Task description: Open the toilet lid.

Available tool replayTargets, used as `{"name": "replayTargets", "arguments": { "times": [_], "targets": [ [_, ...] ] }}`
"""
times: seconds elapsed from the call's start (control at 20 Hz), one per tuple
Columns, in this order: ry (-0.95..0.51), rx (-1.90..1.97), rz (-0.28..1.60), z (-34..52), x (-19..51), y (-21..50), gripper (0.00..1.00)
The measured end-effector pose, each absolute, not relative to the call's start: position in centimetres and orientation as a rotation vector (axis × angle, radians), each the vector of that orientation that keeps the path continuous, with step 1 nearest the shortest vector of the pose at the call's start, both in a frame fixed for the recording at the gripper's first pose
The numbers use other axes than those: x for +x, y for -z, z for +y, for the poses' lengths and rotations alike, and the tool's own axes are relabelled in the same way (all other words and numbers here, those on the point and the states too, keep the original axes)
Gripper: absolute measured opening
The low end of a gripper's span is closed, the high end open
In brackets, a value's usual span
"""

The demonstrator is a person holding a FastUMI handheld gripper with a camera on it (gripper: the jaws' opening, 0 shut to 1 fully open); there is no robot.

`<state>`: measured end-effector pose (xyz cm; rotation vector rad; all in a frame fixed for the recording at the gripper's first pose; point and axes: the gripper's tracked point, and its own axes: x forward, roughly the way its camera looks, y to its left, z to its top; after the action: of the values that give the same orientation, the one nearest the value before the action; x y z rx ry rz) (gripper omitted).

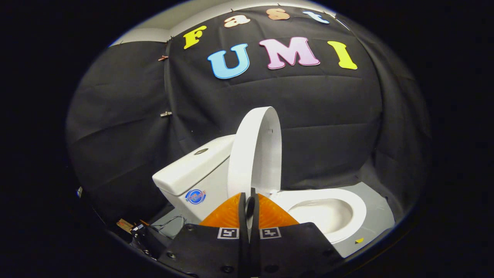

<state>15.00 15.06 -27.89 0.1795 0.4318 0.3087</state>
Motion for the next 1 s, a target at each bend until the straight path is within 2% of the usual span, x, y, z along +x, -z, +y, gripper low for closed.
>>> {"name": "replayTargets", "arguments": {
  "times": [0.5,1.0],
  "targets": [
    [-0.384,0.149,0.443,21.3,15.0,27.8,0.05],
    [-0.416,0.12,0.445,23.9,15.0,28.0,0.05]
  ]
}}
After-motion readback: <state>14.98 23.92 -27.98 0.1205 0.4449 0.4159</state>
